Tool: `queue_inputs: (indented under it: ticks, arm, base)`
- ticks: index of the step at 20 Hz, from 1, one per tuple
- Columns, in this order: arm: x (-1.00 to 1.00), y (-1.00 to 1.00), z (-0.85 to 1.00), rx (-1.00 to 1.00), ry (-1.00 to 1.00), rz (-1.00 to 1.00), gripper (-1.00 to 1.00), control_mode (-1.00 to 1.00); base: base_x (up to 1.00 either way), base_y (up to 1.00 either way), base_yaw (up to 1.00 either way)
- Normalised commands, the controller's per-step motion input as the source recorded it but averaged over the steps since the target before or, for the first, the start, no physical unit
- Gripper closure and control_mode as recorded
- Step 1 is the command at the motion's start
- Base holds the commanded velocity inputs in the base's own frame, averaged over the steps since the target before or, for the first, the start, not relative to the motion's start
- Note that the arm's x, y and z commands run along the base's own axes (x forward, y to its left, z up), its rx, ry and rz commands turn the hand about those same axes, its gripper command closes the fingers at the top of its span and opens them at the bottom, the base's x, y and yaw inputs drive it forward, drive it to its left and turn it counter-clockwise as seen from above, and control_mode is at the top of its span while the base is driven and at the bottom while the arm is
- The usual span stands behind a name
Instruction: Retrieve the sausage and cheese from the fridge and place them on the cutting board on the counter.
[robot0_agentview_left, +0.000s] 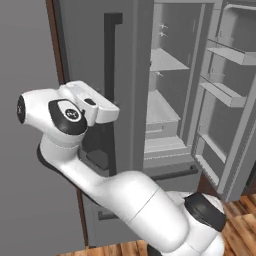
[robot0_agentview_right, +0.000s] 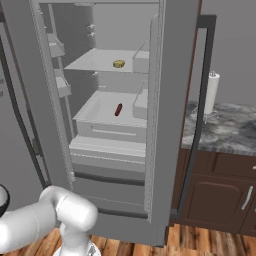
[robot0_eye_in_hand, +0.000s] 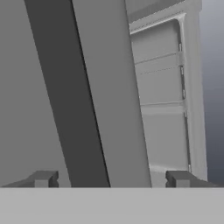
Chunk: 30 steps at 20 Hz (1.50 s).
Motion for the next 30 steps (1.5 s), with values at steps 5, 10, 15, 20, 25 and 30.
queue_inputs:
  ticks: [5,10,15,20,25,30]
  arm:
    - [-0.73,-0.10,0.01,0.00,-0.08,0.00,-1.00,-1.00]
    - [-0.83,-0.76,0.01,0.12,-0.03,0.17,-1.00,-1.00]
    - [-0.31,-1.00,0.00,0.33,-0.08,0.22,-1.00,-1.00]
    - [-0.28,-0.81,0.00,0.23,-0.05,0.27,-1.00,-1.00]
    - [0.13,-0.53,0.00,0.34,0.06,0.30,-1.00,-1.00]
    - [0.65,-0.33,0.00,0.39,0.17,0.53,-1.00,-1.00]
  base:
    - [0.00,0.00,0.00]
    - [0.00,0.00,0.00]
    - [0.00,0.00,0.00]
    - [0.00,0.00,0.00]
    - [0.00,0.00,0.00]
    - [0.00,0.00,0.00]
